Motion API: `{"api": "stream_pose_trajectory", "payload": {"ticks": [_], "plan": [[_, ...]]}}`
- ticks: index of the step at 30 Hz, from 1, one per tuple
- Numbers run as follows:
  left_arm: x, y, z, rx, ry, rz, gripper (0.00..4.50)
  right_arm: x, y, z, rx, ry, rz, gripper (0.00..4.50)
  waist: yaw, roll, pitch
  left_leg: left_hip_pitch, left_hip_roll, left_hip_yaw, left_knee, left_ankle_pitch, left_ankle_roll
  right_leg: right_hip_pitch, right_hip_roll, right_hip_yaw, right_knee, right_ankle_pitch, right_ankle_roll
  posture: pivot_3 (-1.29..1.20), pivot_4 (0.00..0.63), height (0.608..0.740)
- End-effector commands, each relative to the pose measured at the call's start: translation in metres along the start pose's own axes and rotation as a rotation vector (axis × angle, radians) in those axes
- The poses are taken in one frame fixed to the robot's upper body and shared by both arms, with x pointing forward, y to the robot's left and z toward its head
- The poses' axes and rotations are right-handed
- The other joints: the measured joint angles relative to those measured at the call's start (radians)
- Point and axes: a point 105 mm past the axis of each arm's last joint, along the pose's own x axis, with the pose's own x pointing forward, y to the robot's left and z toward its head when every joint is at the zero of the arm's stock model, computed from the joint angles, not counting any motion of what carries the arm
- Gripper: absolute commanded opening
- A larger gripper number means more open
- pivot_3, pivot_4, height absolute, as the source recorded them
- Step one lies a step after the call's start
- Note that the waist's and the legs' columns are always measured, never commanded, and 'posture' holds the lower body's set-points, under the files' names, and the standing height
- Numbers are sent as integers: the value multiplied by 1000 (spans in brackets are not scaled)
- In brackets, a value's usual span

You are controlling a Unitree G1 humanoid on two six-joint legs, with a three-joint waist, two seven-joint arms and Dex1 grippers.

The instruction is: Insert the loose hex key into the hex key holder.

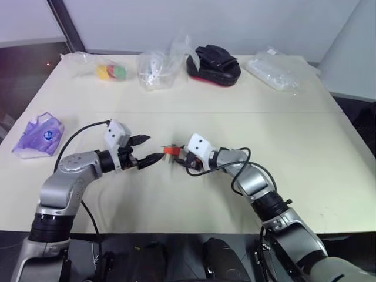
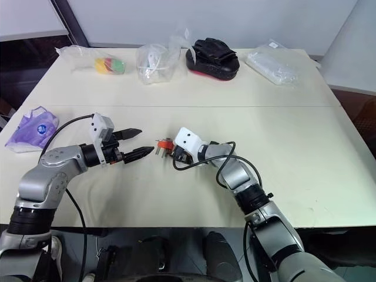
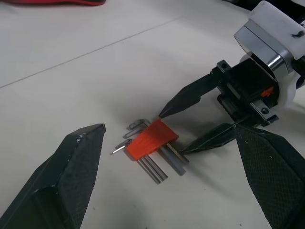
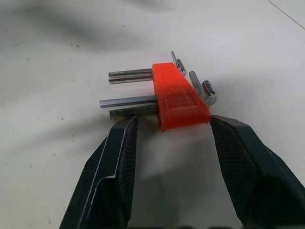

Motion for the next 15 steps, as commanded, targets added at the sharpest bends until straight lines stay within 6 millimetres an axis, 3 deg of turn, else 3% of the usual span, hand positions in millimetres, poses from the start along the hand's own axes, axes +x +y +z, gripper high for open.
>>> {"api": "stream_pose_trajectory", "payload": {"ticks": [1, 15], "plan": [[-2, -2, 13, 31, -39, -1, 4473, 2, -3, 9, -8, -28, 2, 2528, 0, 0, 0, 0, 0, 0, 0, 0, 0, 0, 0, 0, 0, 0, 0, 0, 150, 740], [2, -4, 13, 27, -43, -9, 4473, 5, -20, -2, -4, -1, 20, 2528, 0, 0, 0, 0, 0, 0, 0, 0, 0, 0, 0, 0, 0, 0, 0, 0, 150, 740]]}}
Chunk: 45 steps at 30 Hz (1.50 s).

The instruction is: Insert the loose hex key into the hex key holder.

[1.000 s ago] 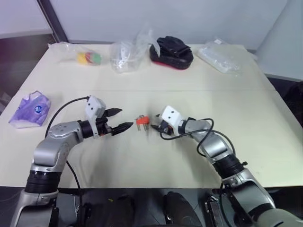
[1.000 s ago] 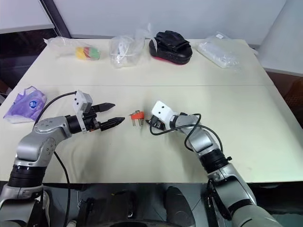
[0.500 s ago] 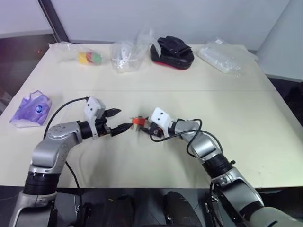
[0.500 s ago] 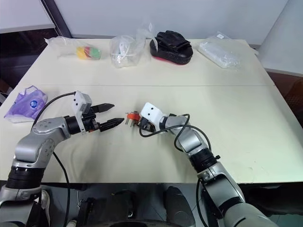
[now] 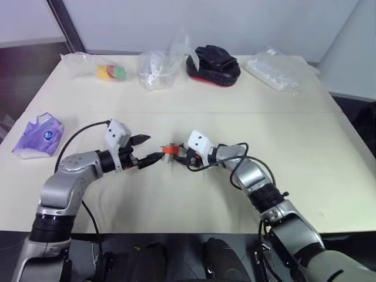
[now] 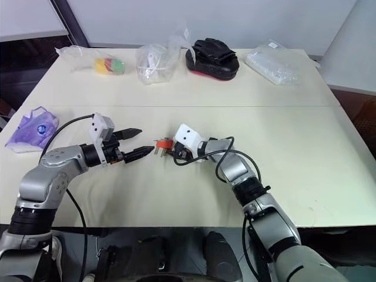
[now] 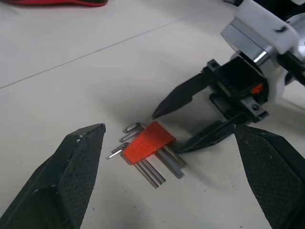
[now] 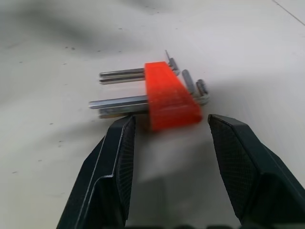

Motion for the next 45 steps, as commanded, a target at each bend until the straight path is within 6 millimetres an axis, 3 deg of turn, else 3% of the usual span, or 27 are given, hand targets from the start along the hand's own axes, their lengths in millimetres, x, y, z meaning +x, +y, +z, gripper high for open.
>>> {"api": "stream_pose_trajectory", "payload": {"ticks": [1, 20, 25, 29, 35, 45], "plan": [[0, -4, 13, 33, -35, -12, 4473, 0, -7, 0, -5, 1, -14, 2528, 1, 0, 0, 0, 0, 0, 0, 0, 0, 0, 0, 0, 0, 0, 0, 0, 150, 740], [1, -2, 14, 43, -43, 0, 4473, 14, 7, 0, 7, 5, 148, 2528, -6, 0, 0, 0, 0, 0, 0, 0, 0, 0, 0, 0, 1, 0, 0, 0, 150, 740], [0, -2, 12, 40, -40, 3, 4500, 14, 7, -1, -1, 4, 155, 945, -14, 0, 0, 0, 0, -1, -1, 0, 0, 0, 0, 0, 1, 0, 0, 0, 150, 740], [1, -3, 11, 24, -42, -5, 4500, 14, 3, 0, -25, -3, 114, 953, -21, 0, 0, 1, 0, -1, -1, 0, 0, 0, 0, 0, 1, 0, 0, 0, 150, 740], [6, -4, 16, 4, -46, -54, 4500, -9, -24, 15, -262, -48, -115, 953, -15, 0, 0, 0, 0, -2, -1, 0, 0, 0, -1, 0, 1, 0, 0, 0, 150, 740], [30, -3, 44, 9, -107, -179, 4500, -72, -47, 72, -919, -164, -432, 953, 1, 0, 0, -2, -1, 1, 0, 0, 0, -3, -1, 0, 1, 0, 0, 0, 150, 740]]}}
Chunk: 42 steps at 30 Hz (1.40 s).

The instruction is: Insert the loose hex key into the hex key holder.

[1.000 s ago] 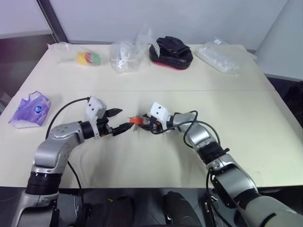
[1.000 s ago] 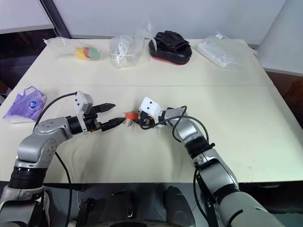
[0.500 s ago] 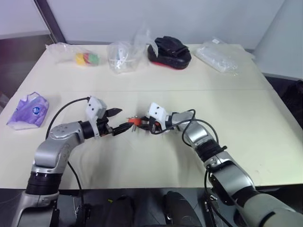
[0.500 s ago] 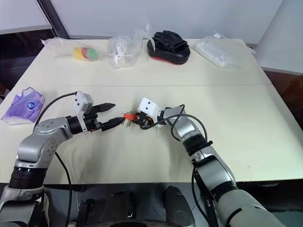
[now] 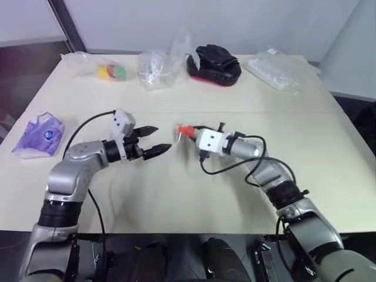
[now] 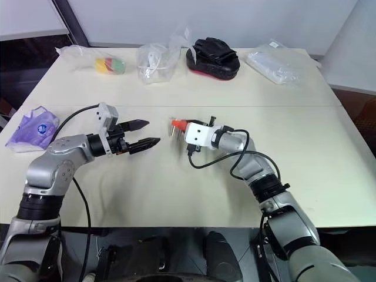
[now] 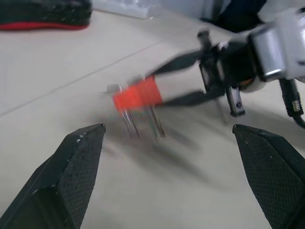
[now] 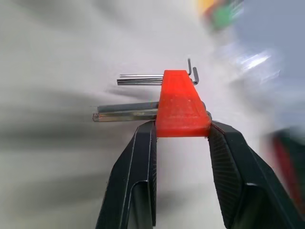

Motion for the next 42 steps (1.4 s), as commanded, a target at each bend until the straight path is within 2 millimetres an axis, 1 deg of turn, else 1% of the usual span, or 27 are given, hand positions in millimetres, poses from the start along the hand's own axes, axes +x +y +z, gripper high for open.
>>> {"api": "stream_pose_trajectory", "payload": {"ticks": [1, 4, 7, 11, 15, 17, 22, 28, 32, 34, 38, 42], "plan": [[9, -2, 20, 19, -51, -70, 4500, -14, -36, 27, -236, -89, -130, 953, 0, 0, 0, 0, 0, 0, 0, 0, 0, 0, 0, 0, 0, 0, 0, 0, 150, 740], [17, -5, 27, 49, -48, -136, 4500, -27, -50, 37, -417, -119, -174, 953, 1, 0, 0, 0, 0, 1, 0, 0, 0, 0, 1, 0, 0, 0, 0, 0, 150, 740], [22, -9, 34, 59, -50, -200, 4500, -36, -55, 47, -495, -162, -187, 953, -1, 0, 0, 0, 0, 2, 0, 0, 0, 0, 1, 0, 0, 0, 0, 0, 150, 740], [26, -14, 47, 60, -78, -262, 4500, -47, -55, 55, -529, -219, -173, 953, 1, 0, 0, 0, 0, 2, 0, 0, 0, 0, 1, 0, 0, 0, 0, 0, 150, 740], [34, -25, 62, 63, -123, -336, 4500, -60, -50, 69, -566, -324, -150, 953, 1, 0, 0, 0, 0, 2, 0, 0, 0, 0, 1, 1, 0, 0, 0, 0, 150, 740], [36, -28, 65, 57, -139, -356, 4500, -63, -52, 72, -577, -344, -158, 953, 1, 0, 0, 0, 0, 2, 0, 0, 0, 0, 1, 1, 0, 0, 0, 0, 150, 740], [38, -33, 68, 46, -147, -383, 4500, -67, -55, 75, -586, -366, -169, 953, 0, 0, 0, 0, 0, 2, 1, 0, 0, 0, 2, 1, 0, 0, 0, 0, 150, 740], [38, -34, 71, 36, -167, -388, 4500, -71, -61, 77, -591, -373, -181, 953, 1, 0, 0, 0, 0, 2, 1, 0, 0, 0, 2, 1, 0, 0, 0, 0, 150, 740], [38, -34, 80, -1, -213, -389, 4500, -73, -59, 77, -593, -378, -163, 953, 2, -1, 0, 0, 0, 2, 1, 0, 0, 1, 1, 1, 0, 0, 0, 0, 150, 740], [38, -33, 82, -12, -225, -384, 4500, -74, -59, 76, -593, -376, -157, 953, 2, -1, 0, 0, 0, 2, 1, 0, 0, 1, 1, 1, 0, 0, 0, 0, 150, 740], [39, -34, 83, -19, -233, -386, 4500, -74, -59, 76, -592, -376, -151, 953, 1, -1, 0, 0, 0, 2, 1, 0, 0, 1, 2, 1, 0, 0, 0, 0, 150, 740], [42, -35, 79, -15, -225, -388, 4500, -74, -58, 76, -585, -370, -142, 953, 1, -1, 0, 0, 0, 2, 1, 0, 0, 1, 2, 1, 0, 0, 0, 0, 150, 740]]}}
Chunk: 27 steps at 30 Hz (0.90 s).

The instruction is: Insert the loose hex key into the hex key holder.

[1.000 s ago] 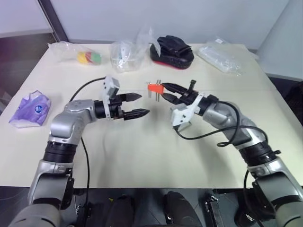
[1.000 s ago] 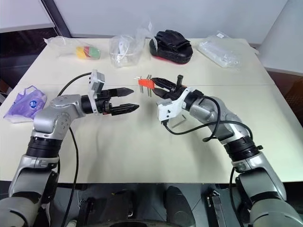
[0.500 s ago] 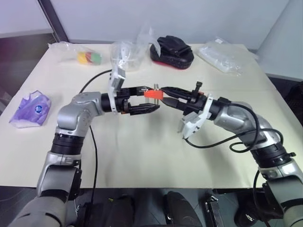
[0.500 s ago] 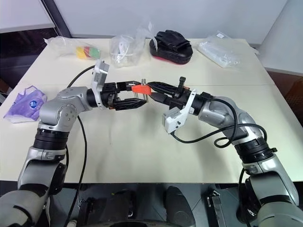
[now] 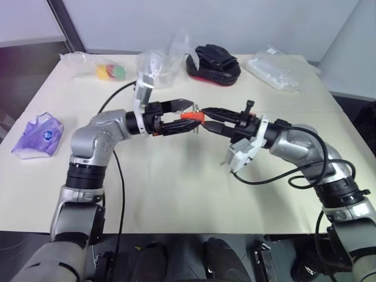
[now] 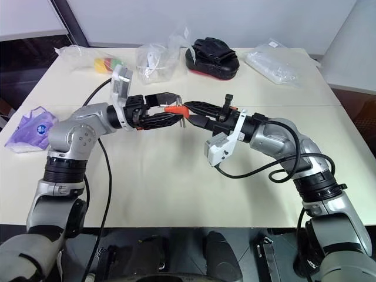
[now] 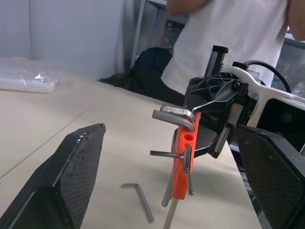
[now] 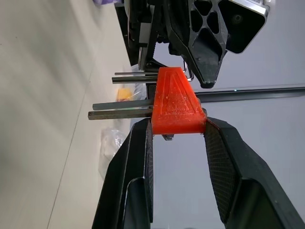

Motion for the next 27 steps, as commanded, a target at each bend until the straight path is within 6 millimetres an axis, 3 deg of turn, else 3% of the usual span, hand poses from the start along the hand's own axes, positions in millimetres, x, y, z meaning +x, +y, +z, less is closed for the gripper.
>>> {"api": "stream_pose_trajectory", "payload": {"ticks": [1, 2, 5, 12, 26, 27], "plan": [[3, -5, 6, 38, -14, -23, 4500, -4, -17, 4, -32, -15, -49, 953, 0, 0, 0, 0, 0, 0, 0, 0, 0, 0, 0, 0, 0, 0, 0, 0, 150, 740], [3, -5, 5, 37, -12, -25, 4500, -4, -17, 4, -32, -15, -47, 953, 0, 0, 0, 0, 0, 0, 0, 0, 0, 0, 0, 0, 0, 0, 0, 0, 150, 740], [4, -6, 3, 28, -8, -31, 3580, -4, -18, 4, -31, -14, -45, 953, 0, 0, 0, 0, 0, 0, 0, 0, 0, 0, 0, 0, 0, 0, 0, 0, 150, 740], [5, -8, -2, 20, 8, -40, 271, -3, -20, 5, -30, -13, -47, 953, 0, 0, 0, 0, 0, 0, 0, 0, 0, 0, 0, 0, 0, 0, 0, 0, 150, 740], [9, -9, -5, 24, 16, -45, 271, -5, -19, 5, -2, -4, -39, 953, 1, 0, 0, 0, 0, 0, 0, 0, 0, 0, 0, 0, 0, 0, 0, 0, 150, 740], [9, -10, -5, 24, 17, -45, 209, -5, -19, 5, -1, -3, -39, 1991, 1, 0, 0, 0, 0, 0, 0, 0, 0, 0, 0, 0, 0, 0, 0, 0, 150, 740]]}}
